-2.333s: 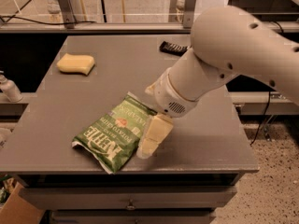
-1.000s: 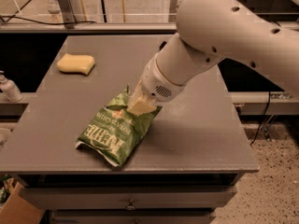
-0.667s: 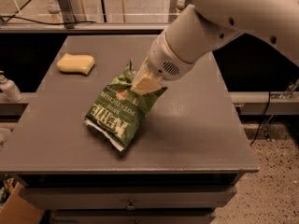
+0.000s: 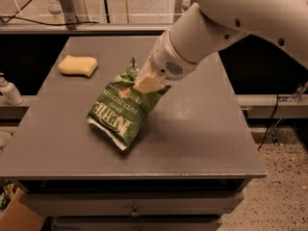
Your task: Move green jalapeno chip bag near sponge
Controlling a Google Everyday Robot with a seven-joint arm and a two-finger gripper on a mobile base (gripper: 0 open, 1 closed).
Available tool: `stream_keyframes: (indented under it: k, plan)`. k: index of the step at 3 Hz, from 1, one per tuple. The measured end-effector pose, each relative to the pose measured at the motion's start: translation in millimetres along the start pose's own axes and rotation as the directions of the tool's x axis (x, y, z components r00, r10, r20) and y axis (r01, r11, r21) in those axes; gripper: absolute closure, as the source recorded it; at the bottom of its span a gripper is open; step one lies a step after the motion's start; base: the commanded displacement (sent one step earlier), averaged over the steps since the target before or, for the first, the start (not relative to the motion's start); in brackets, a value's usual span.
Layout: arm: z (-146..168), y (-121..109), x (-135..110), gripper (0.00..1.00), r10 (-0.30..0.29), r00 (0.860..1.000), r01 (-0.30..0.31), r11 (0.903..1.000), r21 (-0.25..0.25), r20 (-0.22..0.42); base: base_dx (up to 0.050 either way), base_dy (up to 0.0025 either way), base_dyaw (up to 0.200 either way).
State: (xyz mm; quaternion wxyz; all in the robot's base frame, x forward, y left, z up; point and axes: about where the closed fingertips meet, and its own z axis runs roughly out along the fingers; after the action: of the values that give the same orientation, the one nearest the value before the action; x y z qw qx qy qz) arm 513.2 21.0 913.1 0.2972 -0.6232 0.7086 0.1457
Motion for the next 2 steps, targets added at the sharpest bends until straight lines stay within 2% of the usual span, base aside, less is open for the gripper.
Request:
stream_keyframes:
  k: [1,2]
  plan:
    - [4.8,-34.7,-13.5,1.0,-0.021,1.0,0.021,0.9983,0.054,0.014,0.0,0.0,0.0]
    - [21.5,-71.6,-26.4,1.0,-0.038,0.999,0.037,0.9965,0.075,0.019,0.0,0.0,0.0]
